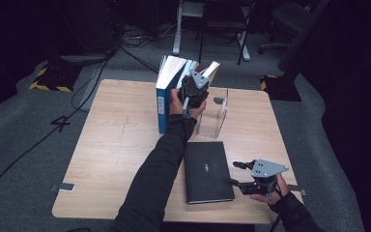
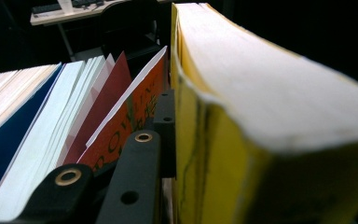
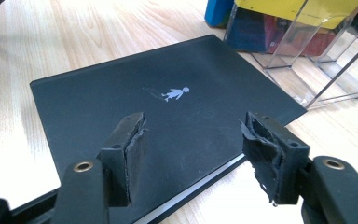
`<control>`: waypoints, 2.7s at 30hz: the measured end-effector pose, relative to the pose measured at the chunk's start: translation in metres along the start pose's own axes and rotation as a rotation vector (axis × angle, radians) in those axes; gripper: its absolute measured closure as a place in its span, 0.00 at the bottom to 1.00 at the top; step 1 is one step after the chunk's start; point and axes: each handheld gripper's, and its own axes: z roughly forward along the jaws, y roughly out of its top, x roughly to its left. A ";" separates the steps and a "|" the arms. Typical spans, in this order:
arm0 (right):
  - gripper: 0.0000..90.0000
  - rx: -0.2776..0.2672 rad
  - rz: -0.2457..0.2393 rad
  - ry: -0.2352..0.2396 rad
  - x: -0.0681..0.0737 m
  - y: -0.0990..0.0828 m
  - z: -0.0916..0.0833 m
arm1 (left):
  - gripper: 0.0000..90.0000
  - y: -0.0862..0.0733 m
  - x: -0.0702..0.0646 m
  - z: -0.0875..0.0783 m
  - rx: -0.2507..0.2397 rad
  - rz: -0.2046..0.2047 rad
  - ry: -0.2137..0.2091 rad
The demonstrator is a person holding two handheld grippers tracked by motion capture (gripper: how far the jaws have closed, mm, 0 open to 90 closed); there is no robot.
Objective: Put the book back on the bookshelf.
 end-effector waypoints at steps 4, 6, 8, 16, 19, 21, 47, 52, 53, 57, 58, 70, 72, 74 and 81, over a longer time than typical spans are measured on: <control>0.44 0.008 -0.007 0.003 0.001 0.000 0.001 | 0.83 -0.004 -0.004 0.000 -0.028 0.003 0.004; 0.44 0.010 -0.008 0.005 0.001 0.000 0.002 | 0.83 -0.007 -0.008 0.001 -0.039 0.018 0.014; 0.44 0.013 -0.006 0.006 0.001 0.000 0.002 | 0.83 -0.012 -0.011 0.002 -0.051 -0.003 0.020; 0.44 0.016 -0.011 0.006 0.001 -0.001 0.002 | 0.83 -0.040 -0.008 0.014 -0.034 -0.099 0.036; 0.45 0.013 -0.015 0.003 0.001 -0.001 0.002 | 0.82 -0.047 -0.010 0.017 -0.031 -0.105 0.039; 0.45 0.011 -0.016 0.002 0.001 -0.001 0.001 | 0.82 -0.053 -0.011 0.018 -0.042 -0.119 0.041; 0.43 0.054 -0.014 0.009 0.001 -0.003 0.006 | 0.51 -0.100 -0.004 -0.013 0.113 0.021 -0.165; 0.43 0.063 -0.016 0.015 0.001 -0.004 0.007 | 0.56 -0.120 0.001 -0.014 0.165 0.058 -0.187; 0.43 0.063 -0.016 0.015 0.001 -0.004 0.007 | 0.60 -0.120 0.001 -0.014 0.165 0.058 -0.187; 0.43 0.072 -0.019 0.018 0.001 -0.005 0.009 | 0.67 -0.131 -0.002 -0.013 0.180 0.073 -0.200; 0.43 0.073 -0.018 0.018 0.001 -0.005 0.009 | 0.68 -0.131 -0.002 -0.013 0.175 0.068 -0.202; 0.43 0.078 -0.026 0.016 0.003 -0.005 0.011 | 0.70 -0.125 -0.004 -0.003 0.188 0.043 -0.169; 0.43 0.077 -0.026 0.015 0.002 -0.005 0.011 | 0.70 -0.125 -0.004 -0.003 0.187 0.046 -0.166; 0.43 0.079 -0.025 0.014 0.002 -0.006 0.011 | 0.71 -0.125 -0.004 -0.003 0.185 0.043 -0.163; 0.43 0.078 -0.022 0.014 0.002 -0.006 0.011 | 0.62 -0.112 -0.004 -0.011 0.123 0.021 -0.144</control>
